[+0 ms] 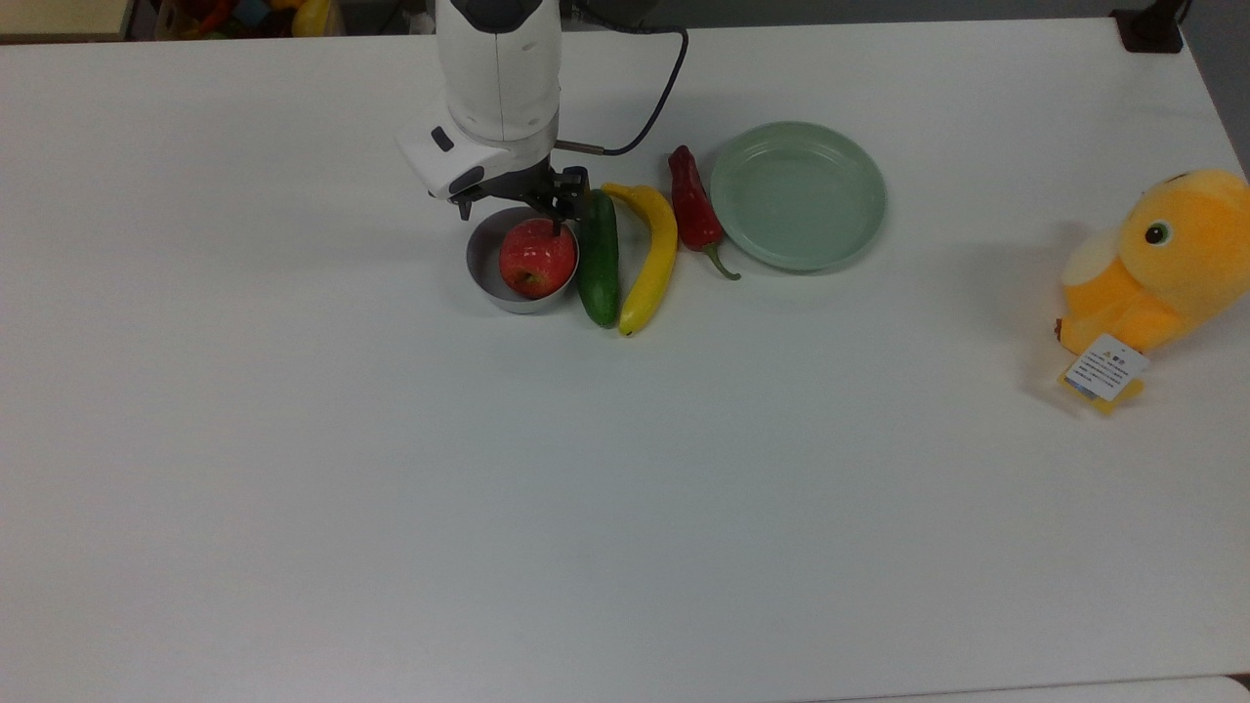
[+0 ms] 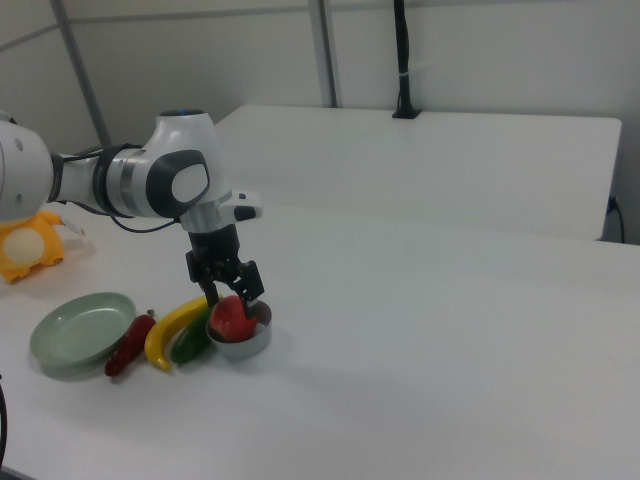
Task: Red apple placed in the center of the desktop
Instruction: 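Lower the gripper over the red apple inside the grey bowl, then close the gripper around the red apple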
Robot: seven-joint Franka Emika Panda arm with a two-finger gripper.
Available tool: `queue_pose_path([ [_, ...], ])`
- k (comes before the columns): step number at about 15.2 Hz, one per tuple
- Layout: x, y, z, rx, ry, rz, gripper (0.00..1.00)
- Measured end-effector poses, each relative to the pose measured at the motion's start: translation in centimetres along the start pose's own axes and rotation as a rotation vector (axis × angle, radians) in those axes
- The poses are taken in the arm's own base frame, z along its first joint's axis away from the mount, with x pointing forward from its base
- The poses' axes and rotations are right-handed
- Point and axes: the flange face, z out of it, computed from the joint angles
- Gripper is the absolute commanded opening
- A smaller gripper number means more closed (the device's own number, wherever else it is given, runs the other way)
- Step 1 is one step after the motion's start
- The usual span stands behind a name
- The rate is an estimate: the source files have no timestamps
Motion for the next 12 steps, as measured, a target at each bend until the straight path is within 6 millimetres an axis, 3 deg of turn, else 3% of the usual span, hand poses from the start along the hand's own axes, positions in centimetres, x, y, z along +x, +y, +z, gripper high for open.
queue_pose_path([
  [12, 1.0, -2.0, 2.1, 0.005, 0.035, -0.029, 1.00],
])
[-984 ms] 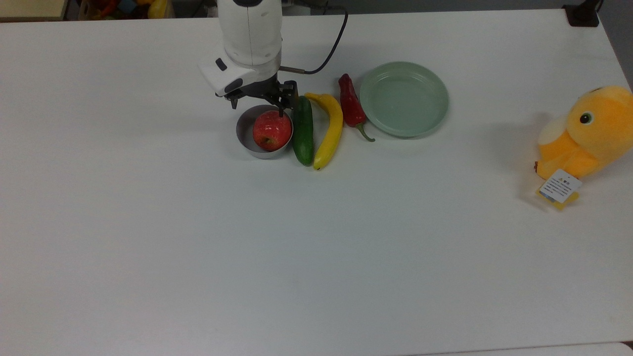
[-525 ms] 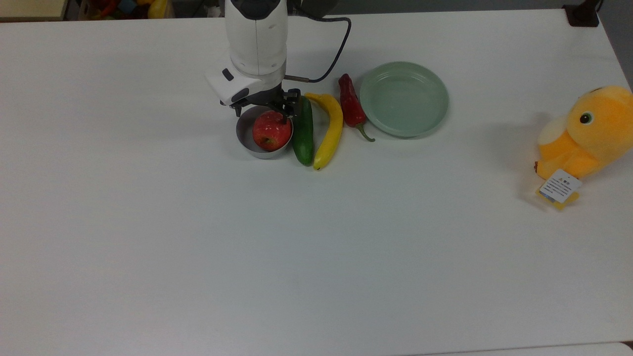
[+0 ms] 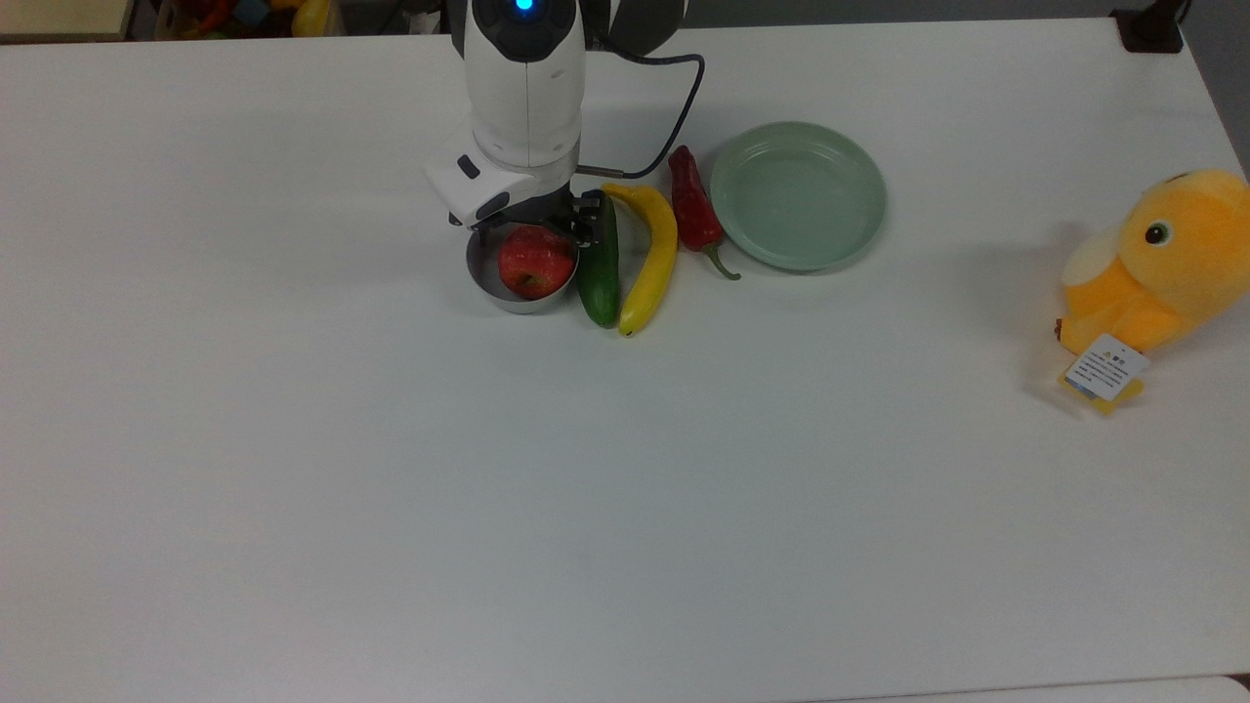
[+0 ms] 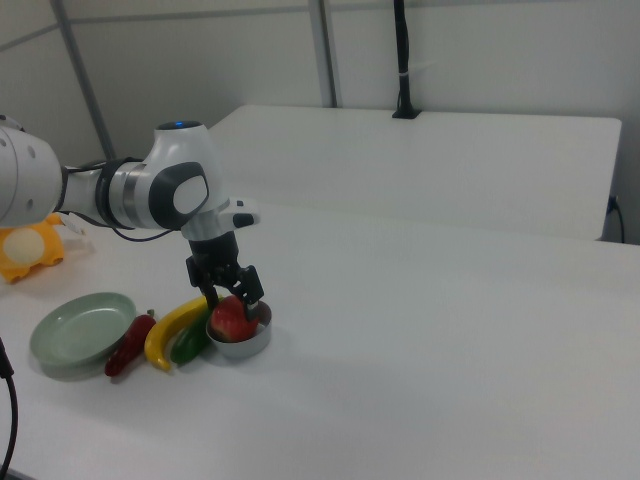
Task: Red apple placed in the center of the desktop
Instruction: 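Close the gripper around the red apple, then lift the red apple up out of the grey bowl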
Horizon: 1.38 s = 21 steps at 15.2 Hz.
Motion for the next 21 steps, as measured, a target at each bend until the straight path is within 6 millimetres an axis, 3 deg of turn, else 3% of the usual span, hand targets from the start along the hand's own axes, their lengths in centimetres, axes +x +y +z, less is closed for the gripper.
queue_pose_path([
  [3, 0.2, -0.2, 0.6, 0.000, 0.004, -0.003, 0.96],
  [5, 0.4, -0.4, 0.7, 0.002, 0.018, -0.005, 0.61],
  [6, 0.5, -0.4, 0.8, 0.002, 0.018, -0.006, 0.52],
  [8, 0.5, -0.5, 0.7, 0.003, 0.022, -0.007, 0.43],
  [17, 0.7, -0.4, 0.0, 0.002, 0.033, -0.008, 0.42],
  [21, -0.8, 0.5, -3.3, -0.034, -0.009, -0.071, 0.42],
])
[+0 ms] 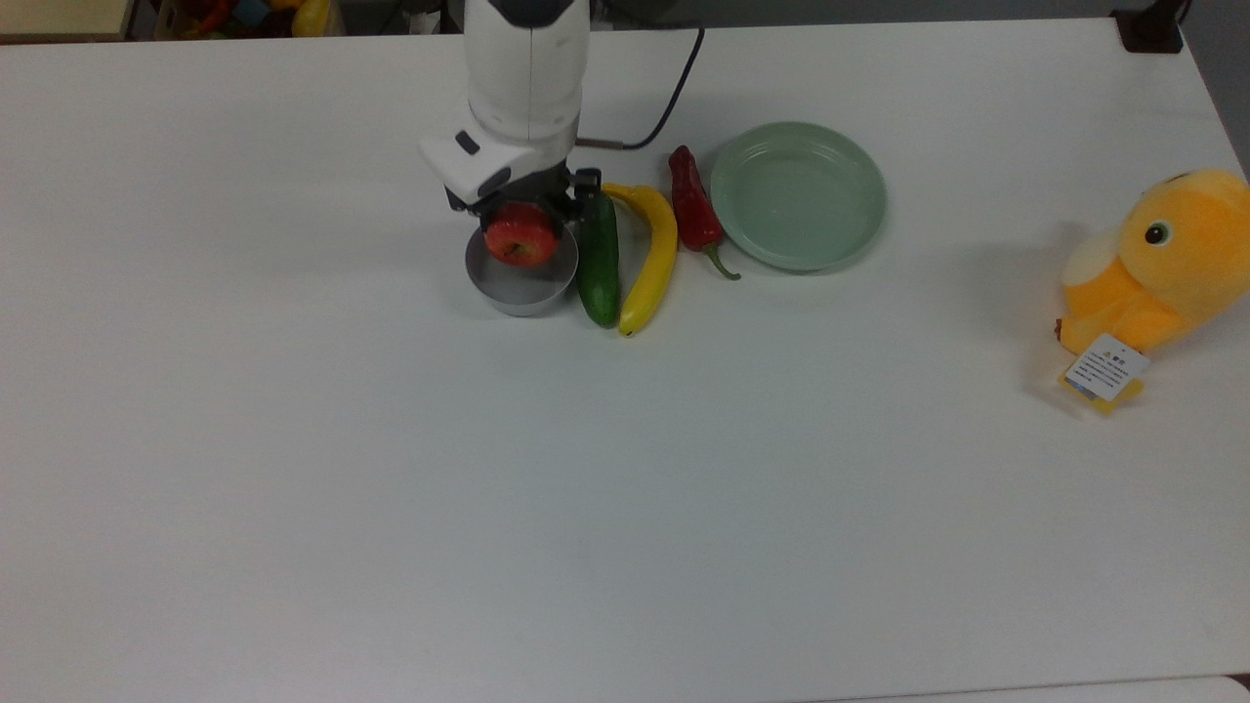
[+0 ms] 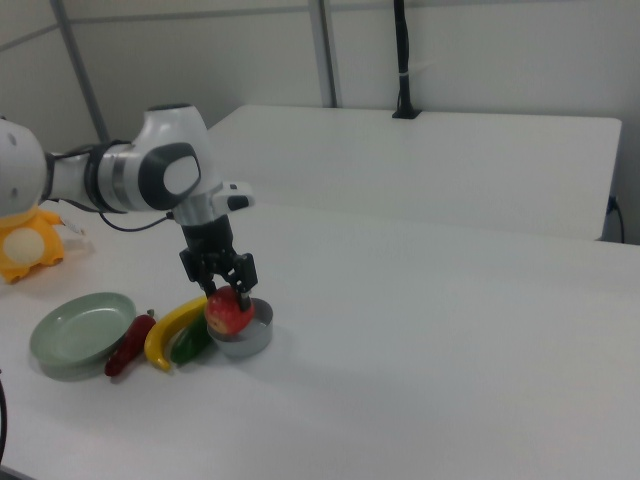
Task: Red apple placed in the center of the desktop
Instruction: 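Lift the red apple up out of the grey bowl, then carry the apple away from the bowl and set it on the open table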
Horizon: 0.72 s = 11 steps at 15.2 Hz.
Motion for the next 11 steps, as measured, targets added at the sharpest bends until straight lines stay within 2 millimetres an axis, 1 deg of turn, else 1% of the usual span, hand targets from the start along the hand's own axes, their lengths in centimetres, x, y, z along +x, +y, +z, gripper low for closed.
queue_pose_path([
  [3, -0.8, 0.5, -3.3, 0.002, 0.034, -0.013, 0.43],
  [5, -0.3, 0.3, -5.1, 0.001, 0.075, -0.017, 0.43],
  [7, 0.9, -0.3, -6.8, 0.007, 0.145, -0.024, 0.43],
  [8, 2.1, -1.5, -7.3, 0.015, 0.204, -0.039, 0.43],
  [9, 2.9, -2.7, -7.2, 0.024, 0.249, -0.042, 0.43],
  [11, 4.6, -5.6, -6.2, 0.054, 0.357, -0.031, 0.43],
])
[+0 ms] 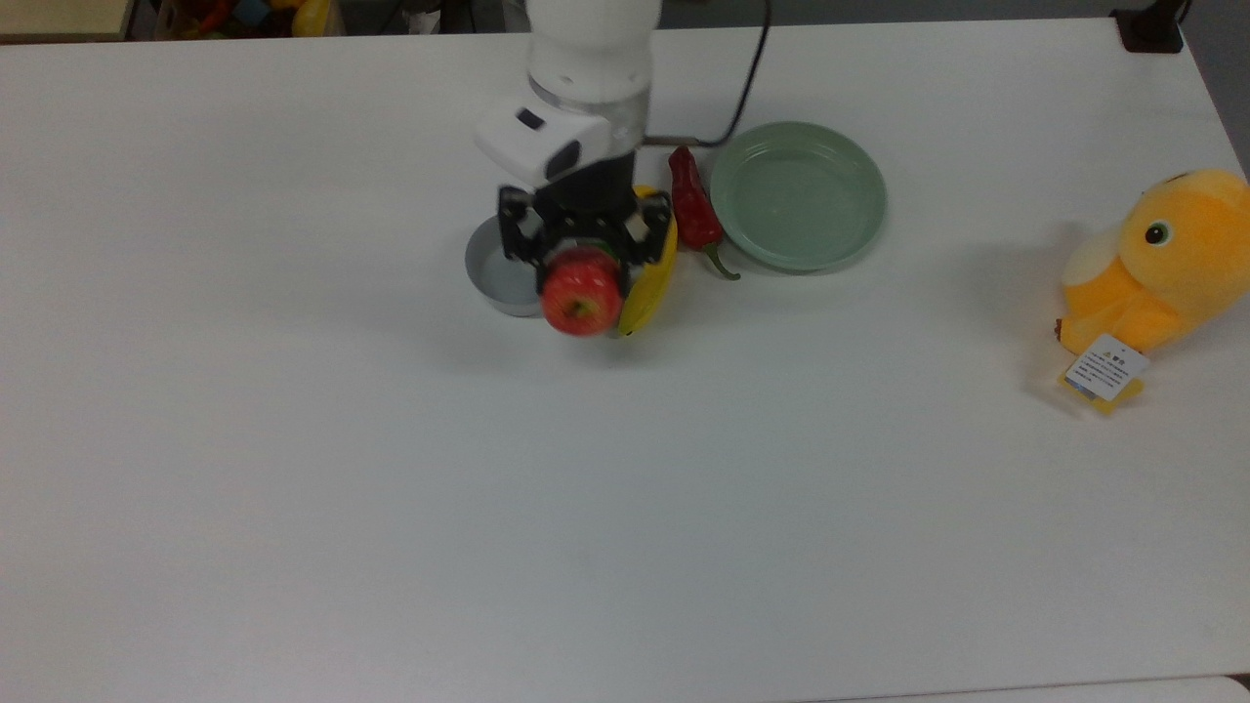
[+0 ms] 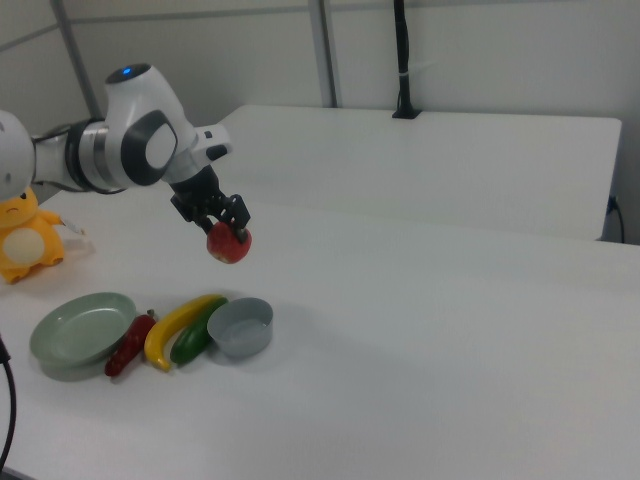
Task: Red apple placed in the center of the desktop
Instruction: 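Carry the apple away from the bowl and set it on the open table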
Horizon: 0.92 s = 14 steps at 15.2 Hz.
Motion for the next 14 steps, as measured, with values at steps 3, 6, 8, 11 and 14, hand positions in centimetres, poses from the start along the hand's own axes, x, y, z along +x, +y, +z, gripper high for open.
queue_pose_path([
  [3, 0.6, -4.1, 4.2, 0.023, 0.111, -0.001, 0.43],
  [6, 0.2, -6.8, 8.6, 0.011, 0.165, -0.018, 0.47],
  [8, -0.1, -7.3, 10.5, -0.011, 0.172, -0.033, 0.54],
  [11, 0.6, -7.6, 10.6, -0.021, 0.199, -0.035, 1.00],
  [14, 1.1, -7.7, 10.8, -0.025, 0.206, -0.039, 1.00],
])
